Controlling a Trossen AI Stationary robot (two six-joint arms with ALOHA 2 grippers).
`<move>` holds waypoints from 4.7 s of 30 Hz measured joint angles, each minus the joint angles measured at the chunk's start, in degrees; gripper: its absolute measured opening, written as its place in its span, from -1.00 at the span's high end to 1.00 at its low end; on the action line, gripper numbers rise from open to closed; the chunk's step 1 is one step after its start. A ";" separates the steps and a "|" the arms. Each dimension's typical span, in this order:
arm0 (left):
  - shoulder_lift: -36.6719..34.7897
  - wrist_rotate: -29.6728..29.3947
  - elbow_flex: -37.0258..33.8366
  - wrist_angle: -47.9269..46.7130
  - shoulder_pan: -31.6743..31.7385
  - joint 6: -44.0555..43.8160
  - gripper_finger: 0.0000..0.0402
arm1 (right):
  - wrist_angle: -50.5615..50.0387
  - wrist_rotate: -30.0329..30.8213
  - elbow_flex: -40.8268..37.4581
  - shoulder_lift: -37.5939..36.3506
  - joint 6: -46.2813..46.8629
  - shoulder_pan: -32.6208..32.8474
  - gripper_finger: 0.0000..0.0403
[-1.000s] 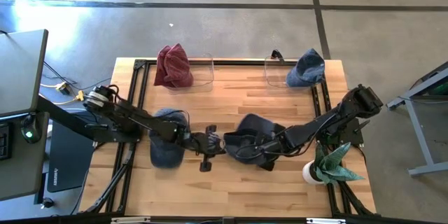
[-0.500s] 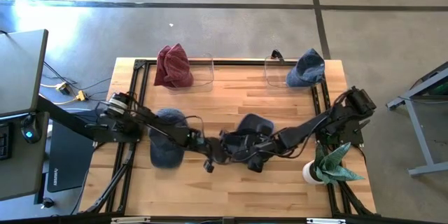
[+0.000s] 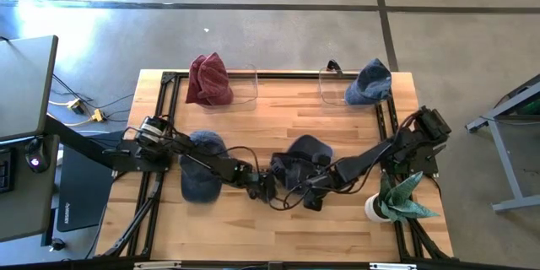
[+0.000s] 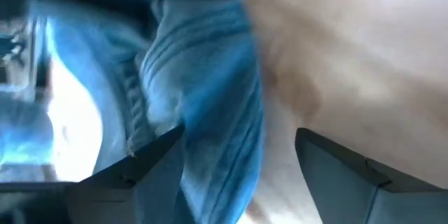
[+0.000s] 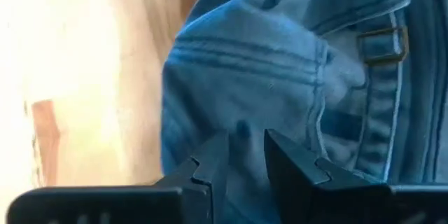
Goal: Pick & Place hat
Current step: Put the top blue cap into the right transparent bin
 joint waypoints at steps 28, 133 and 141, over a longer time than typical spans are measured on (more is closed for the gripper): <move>-1.66 26.61 9.11 -1.63 -2.34 -26.46 0.77 | -11.86 -1.16 0.22 -7.08 0.77 3.68 0.89; -9.09 20.79 -9.41 10.09 -5.83 -32.74 0.43 | 13.50 5.25 0.20 -1.86 -11.53 4.35 0.44; -4.98 11.00 -8.41 8.65 -5.93 -19.31 0.30 | 12.83 7.55 0.09 4.78 -3.34 3.46 0.65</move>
